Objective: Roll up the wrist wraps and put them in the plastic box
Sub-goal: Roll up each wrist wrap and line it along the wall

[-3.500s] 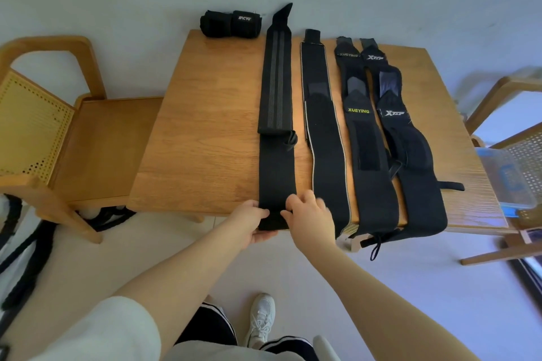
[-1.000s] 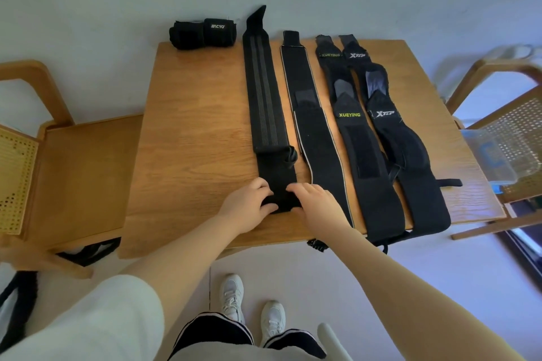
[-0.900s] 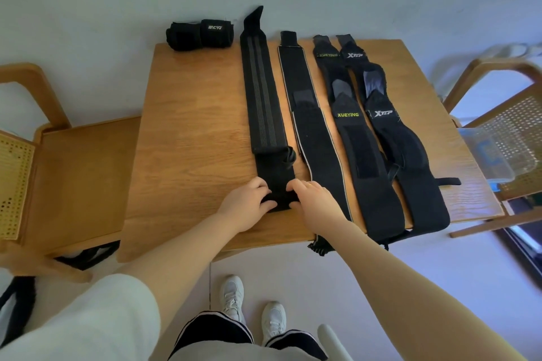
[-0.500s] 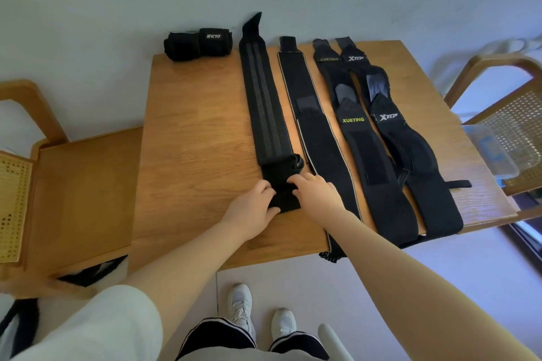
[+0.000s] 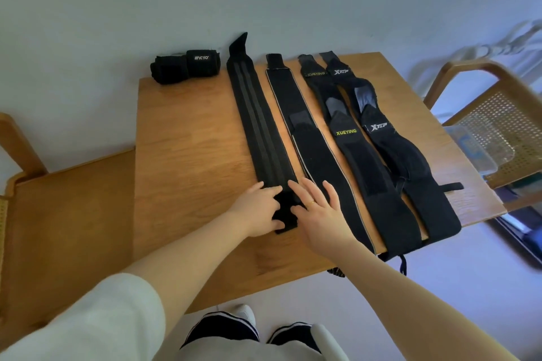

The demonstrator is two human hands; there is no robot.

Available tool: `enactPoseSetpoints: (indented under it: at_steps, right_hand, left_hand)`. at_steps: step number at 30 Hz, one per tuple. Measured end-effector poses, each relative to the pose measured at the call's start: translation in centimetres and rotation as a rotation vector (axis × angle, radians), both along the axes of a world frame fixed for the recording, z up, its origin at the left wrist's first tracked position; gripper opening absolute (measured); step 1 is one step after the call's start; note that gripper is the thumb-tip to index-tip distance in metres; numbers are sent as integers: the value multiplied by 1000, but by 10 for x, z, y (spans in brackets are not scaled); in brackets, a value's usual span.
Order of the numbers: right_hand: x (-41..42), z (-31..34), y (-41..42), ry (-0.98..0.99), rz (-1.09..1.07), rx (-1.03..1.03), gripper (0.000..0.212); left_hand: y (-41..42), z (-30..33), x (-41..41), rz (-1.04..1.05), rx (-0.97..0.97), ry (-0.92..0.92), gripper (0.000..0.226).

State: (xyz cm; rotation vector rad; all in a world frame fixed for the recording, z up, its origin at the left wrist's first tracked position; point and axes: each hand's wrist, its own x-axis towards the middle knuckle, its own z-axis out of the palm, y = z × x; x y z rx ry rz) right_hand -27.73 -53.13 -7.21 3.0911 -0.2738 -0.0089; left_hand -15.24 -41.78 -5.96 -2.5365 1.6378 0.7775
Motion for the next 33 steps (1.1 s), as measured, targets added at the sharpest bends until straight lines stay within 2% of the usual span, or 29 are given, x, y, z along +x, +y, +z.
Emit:
enactPoseSetpoints:
  at_steps: [6, 10, 17, 24, 27, 33]
  right_hand:
    - [1, -1, -1, 104, -15, 23, 37]
    - [13, 1, -4, 144, 38, 95, 39]
    - [21, 4, -17, 229, 67, 164, 46]
    - [37, 8, -31, 296, 153, 157, 44]
    - [49, 6, -35, 327, 141, 261, 45]
    - [54, 4, -46, 266, 52, 586, 42]
  left_hand:
    - [3, -5, 1, 113, -123, 207, 63]
    - [5, -11, 2, 43, -127, 110, 64]
    - [3, -18, 2, 132, -170, 188, 53]
    - [-7, -14, 7, 140, -210, 149, 45]
    - [-7, -11, 16, 187, -251, 205, 44]
    - [-10, -12, 15, 203, -220, 186, 43]
